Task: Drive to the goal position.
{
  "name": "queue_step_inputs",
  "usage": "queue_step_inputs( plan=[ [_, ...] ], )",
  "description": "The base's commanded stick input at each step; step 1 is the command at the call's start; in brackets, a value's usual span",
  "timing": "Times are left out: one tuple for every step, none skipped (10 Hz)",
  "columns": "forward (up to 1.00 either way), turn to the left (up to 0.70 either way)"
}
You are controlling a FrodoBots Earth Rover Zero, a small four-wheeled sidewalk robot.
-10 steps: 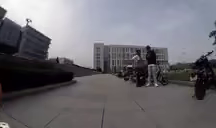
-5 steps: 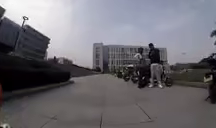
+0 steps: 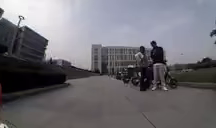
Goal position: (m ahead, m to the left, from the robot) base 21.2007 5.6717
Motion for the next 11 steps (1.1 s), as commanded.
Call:
queue_step_inputs(
  plan=[
    [0.85, 0.0],
    [0.85, 0.0],
    [0.85, 0.0],
    [0.85, 0.0],
    [0.85, 0.0],
    [0.85, 0.0],
    [0.85, 0.0],
    [0.85, 0.0],
    [0.85, 0.0],
    [0.85, 0.0],
    [0.85, 0.0]
  ],
)
